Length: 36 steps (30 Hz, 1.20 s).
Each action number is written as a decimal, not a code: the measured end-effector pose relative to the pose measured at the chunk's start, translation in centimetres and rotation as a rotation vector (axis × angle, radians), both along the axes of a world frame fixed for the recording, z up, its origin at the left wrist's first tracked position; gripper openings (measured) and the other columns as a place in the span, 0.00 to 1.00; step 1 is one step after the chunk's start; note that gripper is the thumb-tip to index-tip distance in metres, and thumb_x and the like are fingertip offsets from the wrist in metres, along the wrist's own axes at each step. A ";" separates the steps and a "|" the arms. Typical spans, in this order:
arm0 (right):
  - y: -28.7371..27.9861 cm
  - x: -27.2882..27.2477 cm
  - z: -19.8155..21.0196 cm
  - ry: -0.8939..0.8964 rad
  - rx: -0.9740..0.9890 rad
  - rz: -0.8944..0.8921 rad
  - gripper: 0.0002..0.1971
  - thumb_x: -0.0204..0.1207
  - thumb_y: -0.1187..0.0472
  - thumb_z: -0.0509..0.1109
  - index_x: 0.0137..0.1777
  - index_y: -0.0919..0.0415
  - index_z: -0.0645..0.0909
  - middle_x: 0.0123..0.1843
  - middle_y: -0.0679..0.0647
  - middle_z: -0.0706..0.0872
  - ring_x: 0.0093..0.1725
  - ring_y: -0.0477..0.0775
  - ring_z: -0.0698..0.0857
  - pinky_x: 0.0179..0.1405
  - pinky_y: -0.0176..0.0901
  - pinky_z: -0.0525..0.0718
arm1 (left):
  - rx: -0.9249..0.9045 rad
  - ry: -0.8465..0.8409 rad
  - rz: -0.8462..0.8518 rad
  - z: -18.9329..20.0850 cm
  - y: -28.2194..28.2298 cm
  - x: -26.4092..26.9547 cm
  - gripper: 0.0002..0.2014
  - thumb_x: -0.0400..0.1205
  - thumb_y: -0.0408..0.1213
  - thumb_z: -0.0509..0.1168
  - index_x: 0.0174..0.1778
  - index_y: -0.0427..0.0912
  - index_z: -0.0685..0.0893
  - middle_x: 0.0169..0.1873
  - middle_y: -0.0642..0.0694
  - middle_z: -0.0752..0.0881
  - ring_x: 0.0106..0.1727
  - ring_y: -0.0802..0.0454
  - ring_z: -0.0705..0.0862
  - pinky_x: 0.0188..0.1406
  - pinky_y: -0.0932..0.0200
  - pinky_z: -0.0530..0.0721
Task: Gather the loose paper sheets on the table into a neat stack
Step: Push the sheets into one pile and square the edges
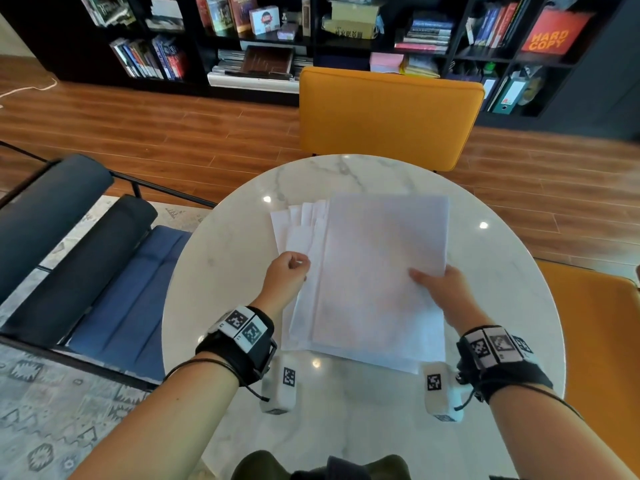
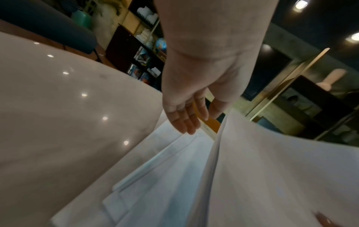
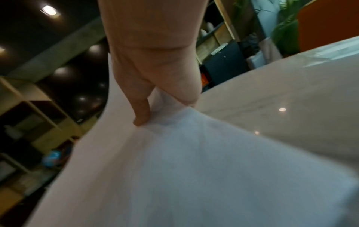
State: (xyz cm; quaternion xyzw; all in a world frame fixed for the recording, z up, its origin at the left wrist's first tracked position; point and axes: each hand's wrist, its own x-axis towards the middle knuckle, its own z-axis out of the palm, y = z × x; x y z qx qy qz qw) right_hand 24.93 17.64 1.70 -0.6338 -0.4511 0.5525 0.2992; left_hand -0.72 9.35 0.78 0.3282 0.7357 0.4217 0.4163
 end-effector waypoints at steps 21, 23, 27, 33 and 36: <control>0.8 -0.7 -6.6 -0.392 -0.100 -0.044 0.20 0.63 0.61 0.78 0.54 0.67 0.83 0.55 0.67 0.87 0.52 0.69 0.87 0.54 0.62 0.87 | -0.243 -0.008 0.075 -4.1 1.7 -2.6 0.06 0.75 0.30 0.58 0.34 0.44 0.71 0.36 0.43 0.72 0.40 0.48 0.71 0.41 0.55 0.67; 0.9 -1.1 -6.7 -0.384 -0.104 -0.031 0.16 0.63 0.62 0.77 0.51 0.67 0.85 0.53 0.66 0.88 0.49 0.68 0.87 0.53 0.61 0.87 | -0.248 0.013 0.058 -4.1 1.9 -2.4 0.10 0.75 0.30 0.58 0.31 0.47 0.68 0.35 0.45 0.70 0.40 0.49 0.69 0.39 0.55 0.66; 0.7 -1.9 -5.8 -0.335 -0.119 -0.016 0.13 0.68 0.71 0.72 0.52 0.73 0.85 0.44 0.64 0.87 0.43 0.64 0.86 0.50 0.59 0.87 | -0.282 0.058 0.030 -3.8 2.2 -2.1 0.05 0.75 0.33 0.59 0.38 0.46 0.79 0.45 0.48 0.73 0.41 0.47 0.75 0.43 0.56 0.75; 1.1 -1.8 -6.0 -0.307 -0.136 0.006 0.26 0.69 0.72 0.72 0.68 0.70 0.77 0.60 0.66 0.86 0.50 0.63 0.85 0.50 0.52 0.85 | -0.233 0.029 -0.009 -4.1 2.6 -1.9 0.03 0.76 0.31 0.61 0.43 0.37 0.79 0.34 0.46 0.78 0.34 0.50 0.77 0.29 0.62 0.71; 1.0 -1.8 -6.1 -0.341 -0.123 0.051 0.28 0.70 0.71 0.72 0.72 0.68 0.73 0.55 0.64 0.83 0.47 0.61 0.83 0.48 0.49 0.82 | -0.206 0.045 -0.050 -4.3 2.9 -1.2 0.03 0.79 0.33 0.58 0.47 0.40 0.75 0.40 0.45 0.78 0.42 0.48 0.77 0.33 0.61 0.72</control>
